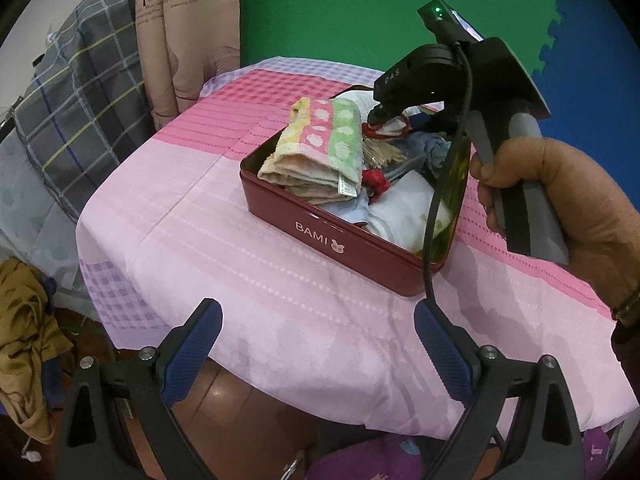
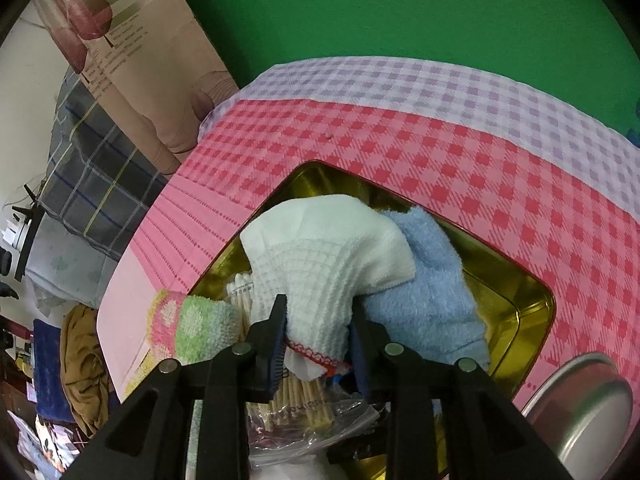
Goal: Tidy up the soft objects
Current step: 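Carry the white knit glove into the tin with the right tool and release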
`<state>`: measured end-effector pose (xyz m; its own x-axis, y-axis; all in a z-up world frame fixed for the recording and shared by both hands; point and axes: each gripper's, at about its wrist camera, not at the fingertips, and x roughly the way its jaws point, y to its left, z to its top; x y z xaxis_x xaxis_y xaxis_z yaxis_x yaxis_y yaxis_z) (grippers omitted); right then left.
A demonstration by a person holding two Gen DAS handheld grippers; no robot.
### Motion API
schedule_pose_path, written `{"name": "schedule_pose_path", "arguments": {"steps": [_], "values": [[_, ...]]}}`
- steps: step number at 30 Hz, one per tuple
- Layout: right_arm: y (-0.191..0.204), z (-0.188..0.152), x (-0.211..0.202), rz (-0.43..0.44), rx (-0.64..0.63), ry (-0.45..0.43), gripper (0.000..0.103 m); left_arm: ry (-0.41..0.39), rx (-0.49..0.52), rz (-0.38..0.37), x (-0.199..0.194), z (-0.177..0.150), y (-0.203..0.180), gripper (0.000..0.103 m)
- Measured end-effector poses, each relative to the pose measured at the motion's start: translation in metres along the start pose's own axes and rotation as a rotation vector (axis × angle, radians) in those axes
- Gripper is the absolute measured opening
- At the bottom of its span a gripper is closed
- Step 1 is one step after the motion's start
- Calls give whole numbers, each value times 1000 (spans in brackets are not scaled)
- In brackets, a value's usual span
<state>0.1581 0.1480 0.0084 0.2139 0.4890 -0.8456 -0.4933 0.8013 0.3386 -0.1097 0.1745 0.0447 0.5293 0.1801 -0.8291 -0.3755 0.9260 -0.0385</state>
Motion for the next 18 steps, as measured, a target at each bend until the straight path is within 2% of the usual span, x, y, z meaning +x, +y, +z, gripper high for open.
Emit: {"name": "schedule_pose_path", "arguments": {"steps": [8, 18], "values": [[-8, -4, -4, 20, 43, 18, 35, 16, -14, -8, 3, 0, 4, 95], [-9, -18, -28, 33, 58, 6, 36, 38, 0, -6, 6, -1, 1, 95]]}}
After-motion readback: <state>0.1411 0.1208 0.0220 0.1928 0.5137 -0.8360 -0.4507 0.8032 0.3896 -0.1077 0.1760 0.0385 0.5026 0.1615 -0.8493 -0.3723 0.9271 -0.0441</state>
